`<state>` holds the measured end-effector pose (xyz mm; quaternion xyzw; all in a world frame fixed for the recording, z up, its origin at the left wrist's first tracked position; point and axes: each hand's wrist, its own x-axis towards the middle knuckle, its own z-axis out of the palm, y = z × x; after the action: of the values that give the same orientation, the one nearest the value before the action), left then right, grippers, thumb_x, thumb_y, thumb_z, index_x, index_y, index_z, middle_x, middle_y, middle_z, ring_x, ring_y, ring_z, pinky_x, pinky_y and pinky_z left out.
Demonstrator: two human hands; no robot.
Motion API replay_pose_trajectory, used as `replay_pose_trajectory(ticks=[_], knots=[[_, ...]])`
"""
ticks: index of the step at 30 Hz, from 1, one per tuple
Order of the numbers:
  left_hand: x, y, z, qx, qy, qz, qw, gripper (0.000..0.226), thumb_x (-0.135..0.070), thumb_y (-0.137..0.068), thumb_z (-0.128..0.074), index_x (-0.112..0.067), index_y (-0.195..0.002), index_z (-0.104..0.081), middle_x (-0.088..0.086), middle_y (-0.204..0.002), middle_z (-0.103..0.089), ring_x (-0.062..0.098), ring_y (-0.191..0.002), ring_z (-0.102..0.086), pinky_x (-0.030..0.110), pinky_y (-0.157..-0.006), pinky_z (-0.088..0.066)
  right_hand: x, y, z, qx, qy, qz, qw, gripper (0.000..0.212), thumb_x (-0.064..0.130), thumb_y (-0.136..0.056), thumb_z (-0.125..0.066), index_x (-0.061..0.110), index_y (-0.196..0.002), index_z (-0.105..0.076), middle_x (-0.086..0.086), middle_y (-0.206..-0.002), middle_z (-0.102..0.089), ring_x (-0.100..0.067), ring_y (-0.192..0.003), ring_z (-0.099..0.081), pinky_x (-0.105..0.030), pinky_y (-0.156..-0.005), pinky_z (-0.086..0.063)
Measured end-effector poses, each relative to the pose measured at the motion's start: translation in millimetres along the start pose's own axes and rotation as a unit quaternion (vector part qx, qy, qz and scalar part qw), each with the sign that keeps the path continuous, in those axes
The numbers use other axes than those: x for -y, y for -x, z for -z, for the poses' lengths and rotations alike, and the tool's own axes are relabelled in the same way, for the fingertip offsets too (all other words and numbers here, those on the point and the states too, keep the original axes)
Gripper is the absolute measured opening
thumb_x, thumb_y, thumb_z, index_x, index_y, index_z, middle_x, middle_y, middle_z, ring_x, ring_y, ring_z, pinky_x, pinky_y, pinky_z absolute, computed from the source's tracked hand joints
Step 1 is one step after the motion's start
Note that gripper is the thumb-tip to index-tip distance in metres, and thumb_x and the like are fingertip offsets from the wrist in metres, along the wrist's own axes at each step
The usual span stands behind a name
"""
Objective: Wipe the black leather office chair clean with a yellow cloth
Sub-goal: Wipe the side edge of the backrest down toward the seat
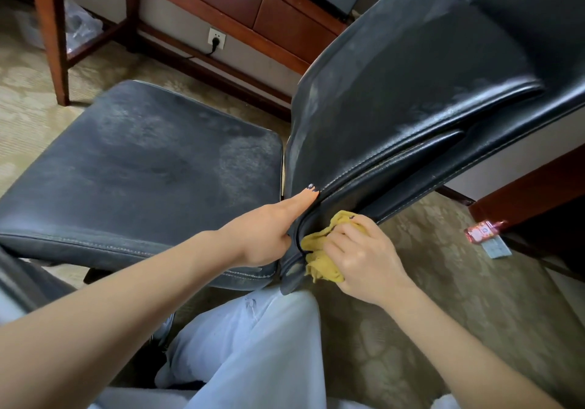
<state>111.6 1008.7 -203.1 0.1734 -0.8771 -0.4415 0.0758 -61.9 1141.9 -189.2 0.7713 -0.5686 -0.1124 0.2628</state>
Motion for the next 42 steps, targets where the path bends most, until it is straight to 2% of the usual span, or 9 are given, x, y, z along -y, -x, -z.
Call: replay_pose_trajectory(ticks=[3, 7, 9, 12, 15, 21, 28, 35, 42], knots=[[-2.7, 0.2, -0.5, -0.003, -0.001, -0.001, 1.0, 0.081, 0.004, -0.089, -0.039, -0.031, -0.151, 0.0, -0.016, -0.158, -0.004, 0.015, -0.136, -0.034, 0.007, -0.086, -0.026, -18.3, -1.1, 21.9, -0.051, 0.038, -0.018, 0.998, 0.023, 0.032, -0.085, -0.06, 0.014, -0.079, -0.072, -0.003, -0.082, -0.07, -0.023, -0.083, -0.064, -0.035, -0.096, -0.036], [-2.8, -0.4, -1.9, -0.003, 0.007, -0.001, 1.0, 0.082, 0.004, -0.089, -0.039, -0.031, -0.151, 0.001, -0.018, -0.157, -0.002, 0.014, -0.137, -0.032, 0.008, -0.087, -0.026, -38.6, -4.9, 52.6, -0.104, 0.08, -0.039, 0.991, 0.024, 0.035, -0.082, -0.064, 0.012, -0.079, -0.074, -0.003, -0.082, -0.072, -0.023, -0.084, -0.066, -0.038, -0.093, -0.037], [-3.8, -0.4, -3.0, -0.004, 0.014, -0.007, 1.0, 0.082, 0.005, -0.089, -0.039, -0.03, -0.151, 0.001, -0.018, -0.157, -0.002, 0.014, -0.137, -0.031, 0.01, -0.093, -0.028, -45.2, -6.0, 62.5, -0.109, 0.089, -0.042, 0.989, 0.026, 0.036, -0.082, -0.064, 0.012, -0.08, -0.074, -0.004, -0.083, -0.072, -0.024, -0.085, -0.067, -0.039, -0.093, -0.037], [-5.2, -0.5, -4.0, -0.005, 0.025, -0.021, 0.999, 0.083, 0.005, -0.088, -0.04, -0.03, -0.151, 0.001, -0.018, -0.157, -0.001, 0.016, -0.14, -0.028, 0.026, -0.108, -0.032, -47.1, -6.3, 64.8, -0.098, 0.094, -0.053, 0.989, 0.028, 0.038, -0.083, -0.064, 0.012, -0.083, -0.074, -0.005, -0.086, -0.073, -0.024, -0.087, -0.067, -0.04, -0.094, -0.037], [-3.1, -1.3, -5.3, -0.003, 0.028, -0.025, 0.999, 0.084, 0.005, -0.088, -0.04, -0.033, -0.151, 0.002, -0.023, -0.155, 0.001, 0.016, -0.138, -0.031, 0.033, -0.107, -0.036, -40.7, -2.8, 58.2, -0.089, 0.096, -0.077, 0.988, 0.028, 0.038, -0.083, -0.065, 0.012, -0.086, -0.074, -0.006, -0.089, -0.073, -0.025, -0.09, -0.067, -0.04, -0.096, -0.035], [0.7, -3.5, -14.9, -0.018, 0.033, -0.03, 0.999, 0.088, 0.004, -0.088, -0.041, -0.038, -0.149, 0.007, -0.035, -0.141, 0.008, 0.01, -0.136, -0.034, 0.026, -0.103, -0.039, -30.7, -6.4, 50.8, -0.052, 0.115, -0.097, 0.987, 0.023, 0.035, -0.08, -0.065, 0.012, -0.08, -0.068, -0.007, -0.079, -0.066, -0.026, -0.082, -0.061, -0.041, -0.093, -0.034], [3.1, -4.0, -20.0, -0.036, 0.041, -0.027, 0.998, 0.085, 0.001, -0.089, -0.043, -0.037, -0.149, 0.005, -0.033, -0.143, 0.008, 0.003, -0.139, -0.023, 0.004, -0.095, -0.025, -4.6, -8.6, 30.3, 0.025, 0.084, -0.085, 0.993, 0.014, 0.026, -0.073, -0.063, 0.013, -0.075, -0.062, -0.006, -0.073, -0.058, -0.027, -0.078, -0.054, -0.044, -0.092, -0.036], [-1.6, -2.6, -14.3, -0.033, 0.033, -0.028, 0.999, 0.08, -0.004, -0.092, -0.045, -0.032, -0.15, 0.002, -0.019, -0.155, -0.003, 0.007, -0.139, -0.025, 0.002, -0.094, -0.024, 13.9, -13.8, 11.1, 0.098, 0.062, -0.095, 0.989, 0.016, 0.024, -0.067, -0.067, 0.012, -0.075, -0.063, -0.006, -0.072, -0.058, -0.026, -0.078, -0.053, -0.045, -0.091, -0.036], [-5.8, -0.2, -14.1, -0.029, 0.023, -0.022, 0.999, 0.084, 0.002, -0.089, -0.046, -0.029, -0.151, 0.002, -0.016, -0.157, -0.001, 0.01, -0.14, -0.027, 0.017, -0.105, -0.032, 28.3, -17.7, 3.2, 0.161, 0.058, -0.091, 0.981, 0.02, 0.028, -0.065, -0.071, 0.013, -0.076, -0.068, -0.006, -0.072, -0.061, -0.025, -0.079, -0.054, -0.044, -0.091, -0.034]])
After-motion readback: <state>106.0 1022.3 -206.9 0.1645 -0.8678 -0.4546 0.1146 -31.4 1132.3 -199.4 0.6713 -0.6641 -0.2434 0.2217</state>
